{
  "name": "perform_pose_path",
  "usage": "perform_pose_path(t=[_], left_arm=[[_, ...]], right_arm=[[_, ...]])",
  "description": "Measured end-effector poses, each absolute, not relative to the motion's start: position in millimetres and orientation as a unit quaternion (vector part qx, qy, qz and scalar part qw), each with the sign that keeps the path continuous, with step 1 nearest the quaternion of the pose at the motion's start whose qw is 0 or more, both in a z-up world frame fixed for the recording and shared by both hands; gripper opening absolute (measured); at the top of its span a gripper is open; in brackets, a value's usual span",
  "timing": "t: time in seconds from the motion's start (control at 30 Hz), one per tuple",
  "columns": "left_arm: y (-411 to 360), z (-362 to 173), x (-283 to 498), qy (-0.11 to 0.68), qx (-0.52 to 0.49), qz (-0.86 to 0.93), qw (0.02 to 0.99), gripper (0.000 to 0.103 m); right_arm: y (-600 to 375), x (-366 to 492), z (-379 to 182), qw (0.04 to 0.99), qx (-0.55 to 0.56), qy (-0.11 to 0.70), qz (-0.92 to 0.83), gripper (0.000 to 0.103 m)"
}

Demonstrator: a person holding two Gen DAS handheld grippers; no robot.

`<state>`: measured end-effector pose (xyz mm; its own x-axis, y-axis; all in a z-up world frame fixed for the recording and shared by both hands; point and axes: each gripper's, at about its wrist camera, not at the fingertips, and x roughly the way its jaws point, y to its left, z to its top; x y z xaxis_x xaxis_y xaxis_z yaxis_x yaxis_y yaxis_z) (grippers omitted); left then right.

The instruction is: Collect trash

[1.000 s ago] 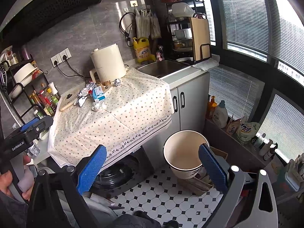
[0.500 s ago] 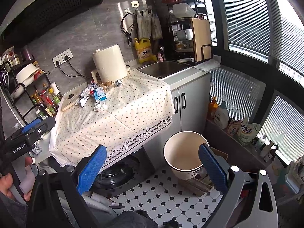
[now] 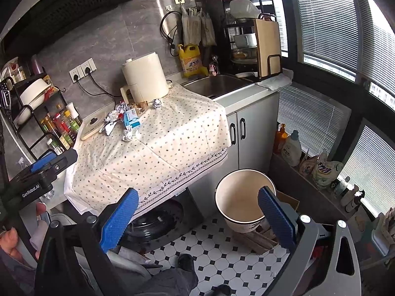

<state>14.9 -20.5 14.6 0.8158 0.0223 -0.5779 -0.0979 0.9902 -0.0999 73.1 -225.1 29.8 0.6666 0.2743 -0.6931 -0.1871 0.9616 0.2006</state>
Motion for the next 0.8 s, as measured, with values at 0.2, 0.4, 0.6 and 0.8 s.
perform_pose_path(t=[0.2,0.4,0.6,0.8], left_arm=[[6.2,5.2,35.5,0.306,-0.1,0.045,0.946,0.098],[53.2,-1.0,57.4,0.297,-0.099,0.09,0.946,0.098],[101.8,-8.6,85.6,0.301,-0.083,0.153,0.938,0.098],[161.0,-19.4,118.9,0.314,-0.117,0.154,0.929,0.098]], right_arm=[[-205.3,103.1,17.5,0.904,0.058,0.4,0.139,0.095],[-175.7,144.0,8.2,0.898,0.052,0.41,0.152,0.095],[-133.2,193.4,0.4,0.89,0.039,0.422,0.169,0.095],[-80.1,243.5,-7.0,0.885,0.017,0.427,0.185,0.095]])
